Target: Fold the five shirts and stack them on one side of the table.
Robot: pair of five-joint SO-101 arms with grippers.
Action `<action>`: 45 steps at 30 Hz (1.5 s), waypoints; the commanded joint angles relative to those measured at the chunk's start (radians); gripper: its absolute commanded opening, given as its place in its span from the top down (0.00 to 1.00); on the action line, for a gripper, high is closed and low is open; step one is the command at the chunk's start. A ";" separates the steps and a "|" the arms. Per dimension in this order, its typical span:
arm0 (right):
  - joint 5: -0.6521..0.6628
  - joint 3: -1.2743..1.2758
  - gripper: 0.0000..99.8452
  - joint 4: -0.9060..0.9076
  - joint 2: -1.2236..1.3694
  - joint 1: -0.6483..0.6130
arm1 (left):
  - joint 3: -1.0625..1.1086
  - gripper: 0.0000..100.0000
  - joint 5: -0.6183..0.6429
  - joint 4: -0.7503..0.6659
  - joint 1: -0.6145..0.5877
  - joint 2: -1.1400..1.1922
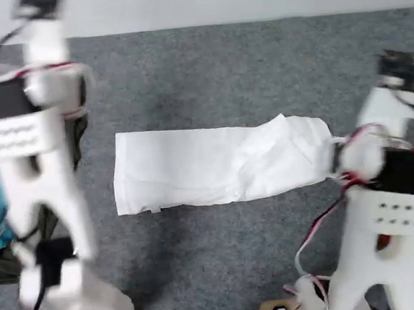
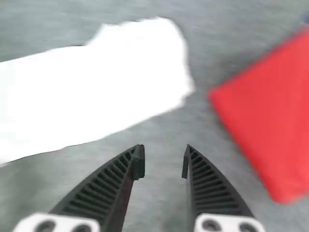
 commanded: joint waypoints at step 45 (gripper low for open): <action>-0.218 -1.138 0.68 -0.145 1.359 -0.865 | 1.225 0.97 -0.150 -0.038 -0.565 -1.005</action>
